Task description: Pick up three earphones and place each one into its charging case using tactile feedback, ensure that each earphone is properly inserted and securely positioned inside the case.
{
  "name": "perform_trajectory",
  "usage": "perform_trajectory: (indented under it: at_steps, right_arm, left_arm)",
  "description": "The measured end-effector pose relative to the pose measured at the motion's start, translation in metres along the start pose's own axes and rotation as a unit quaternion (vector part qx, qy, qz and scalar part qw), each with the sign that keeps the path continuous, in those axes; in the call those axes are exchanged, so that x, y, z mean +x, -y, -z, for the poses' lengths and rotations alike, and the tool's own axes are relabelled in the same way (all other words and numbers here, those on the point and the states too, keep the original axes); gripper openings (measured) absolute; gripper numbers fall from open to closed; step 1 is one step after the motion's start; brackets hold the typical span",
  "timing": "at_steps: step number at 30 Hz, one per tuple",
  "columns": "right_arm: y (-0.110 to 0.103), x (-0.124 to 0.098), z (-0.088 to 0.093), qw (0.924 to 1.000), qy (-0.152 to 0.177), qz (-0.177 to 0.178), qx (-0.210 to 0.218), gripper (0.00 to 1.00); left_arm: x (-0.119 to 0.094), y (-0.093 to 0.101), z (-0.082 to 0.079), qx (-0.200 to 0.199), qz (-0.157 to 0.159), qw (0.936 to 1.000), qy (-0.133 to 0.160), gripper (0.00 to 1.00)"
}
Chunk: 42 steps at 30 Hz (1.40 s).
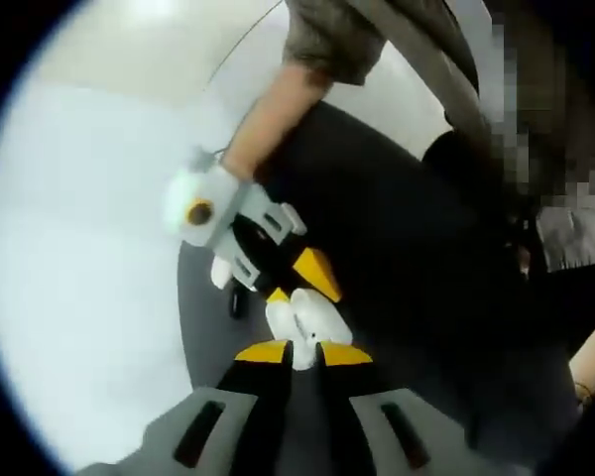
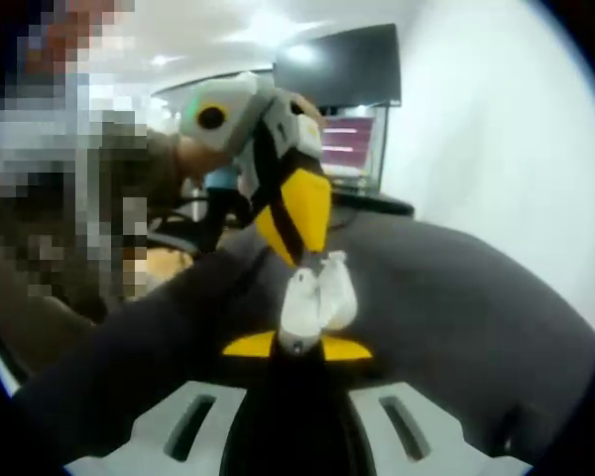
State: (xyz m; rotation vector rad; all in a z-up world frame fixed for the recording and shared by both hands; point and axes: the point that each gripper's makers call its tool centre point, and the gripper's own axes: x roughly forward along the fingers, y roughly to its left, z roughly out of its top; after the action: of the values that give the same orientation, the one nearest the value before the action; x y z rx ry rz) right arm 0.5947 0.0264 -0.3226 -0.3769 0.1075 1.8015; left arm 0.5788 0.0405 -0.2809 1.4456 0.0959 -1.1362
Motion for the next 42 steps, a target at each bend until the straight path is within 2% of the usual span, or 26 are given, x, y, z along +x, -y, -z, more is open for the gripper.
perform_trajectory:
  at_steps: [3,5,6,7,9,10,11,13,15,17,19,20,21,22,23,25,27,28,29,30,31,34,36,37,39,42]
  right_arm:
    - [0.000,0.000,0.000,1.0000,0.001,0.000,0.001,0.17]
    - [0.000,0.000,0.000,1.0000,0.001,0.000,0.001,0.17]
    - [0.001,0.000,0.000,1.0000,0.001,0.001,0.001,0.17]
    - [0.001,0.000,0.000,1.0000,0.001,0.001,0.000,0.17]
    - [0.001,0.000,0.000,1.0000,0.001,0.000,0.000,0.17]
    - [0.001,0.000,0.000,1.0000,0.001,0.000,0.000,0.17]
    - [0.001,0.000,0.000,1.0000,0.001,0.000,0.000,0.17]
    - [0.001,0.000,0.000,1.0000,0.001,0.000,0.001,0.17]
    - [0.001,0.000,0.000,1.0000,0.001,0.001,0.001,0.17]
    - [0.001,0.000,0.000,1.0000,0.001,0.001,0.001,0.17]
    - [0.001,0.000,0.000,1.0000,0.001,0.001,0.002,0.17]
    - [0.001,0.000,0.000,1.0000,0.001,0.001,0.002,0.17]
    - [0.001,0.000,0.000,1.0000,0.001,0.001,0.002,0.17]
    - [0.001,0.000,0.000,1.0000,0.002,0.001,0.002,0.17]
    - [0.001,0.000,0.000,1.0000,0.002,0.001,0.002,0.17]
    - [0.001,0.000,-0.001,1.0000,0.002,0.001,0.002,0.17]
    - [0.001,0.000,-0.001,1.0000,0.002,0.001,0.002,0.17]
    - [0.001,0.000,-0.001,1.0000,0.002,0.001,0.001,0.17]
    - [0.001,0.000,-0.001,1.0000,0.003,0.001,0.001,0.17]
    - [0.001,0.000,-0.001,1.0000,0.003,0.001,0.001,0.17]
    - [0.001,0.000,-0.001,1.0000,0.003,0.001,0.001,0.17]
    - [0.001,0.000,-0.001,1.0000,0.003,0.000,0.000,0.17]
    - [0.001,-0.001,-0.001,1.0000,0.002,0.000,0.000,0.17]
    - [0.001,-0.001,-0.001,1.0000,0.002,0.000,0.000,0.17]
    - [0.001,-0.001,-0.001,1.0000,0.002,0.001,0.000,0.17]
    - [0.001,-0.001,-0.001,1.0000,0.002,0.000,0.000,0.17]
  left_arm:
    - [-0.009,-0.005,0.005,-0.023,-0.017,0.9996,0.000,0.08]
    - [-0.023,-0.014,0.010,-0.086,-0.042,0.9952,0.016,0.08]
    - [-0.032,-0.021,0.016,-0.126,-0.059,0.9898,0.031,0.08]
    - [-0.041,-0.026,0.023,-0.175,-0.073,0.9810,0.044,0.09]
    - [-0.059,-0.035,0.047,-0.246,-0.107,0.9615,0.059,0.11]
    - [-0.066,-0.037,0.057,-0.282,-0.118,0.9497,0.067,0.12]
    - [-0.070,-0.032,0.065,-0.326,-0.114,0.9352,0.078,0.16]
    - [-0.074,-0.020,0.083,-0.382,-0.110,0.9129,0.092,0.22]
    - [-0.071,-0.006,0.093,-0.419,-0.097,0.8981,0.091,0.21]
    - [-0.067,0.011,0.106,-0.445,-0.089,0.8879,0.076,0.20]
    - [-0.060,0.026,0.111,-0.488,-0.080,0.8646,0.088,0.19]
    - [-0.057,0.029,0.112,-0.497,-0.080,0.8591,0.093,0.19]
    - [-0.054,0.031,0.112,-0.520,-0.076,0.8446,0.104,0.19]
    - [-0.050,0.031,0.111,-0.534,-0.077,0.8338,0.119,0.19]
    - [-0.047,0.031,0.113,-0.546,-0.081,0.8249,0.121,0.18]
    - [-0.041,0.029,0.119,-0.547,-0.089,0.8243,0.115,0.18]
    - [-0.036,0.028,0.120,-0.565,-0.084,0.8113,0.124,0.18]
    - [-0.035,0.028,0.115,-0.575,-0.074,0.8025,0.139,0.20]
    - [-0.033,0.029,0.111,-0.593,-0.059,0.7886,0.151,0.21]
    - [-0.032,0.029,0.111,-0.598,-0.056,0.7849,0.154,0.20]
    - [-0.031,0.029,0.113,-0.594,-0.059,0.7878,0.151,0.19]
    - [-0.023,0.034,0.116,-0.602,-0.053,0.7850,0.137,0.14]
    - [-0.019,0.040,0.115,-0.609,-0.042,0.7798,0.137,0.13]
    - [-0.020,0.038,0.111,-0.619,-0.041,0.7689,0.154,0.11]
    - [-0.019,0.039,0.111,-0.617,-0.046,0.7713,0.150,0.09]
    - [-0.020,0.035,0.109,-0.617,-0.053,0.7700,0.155,0.09]
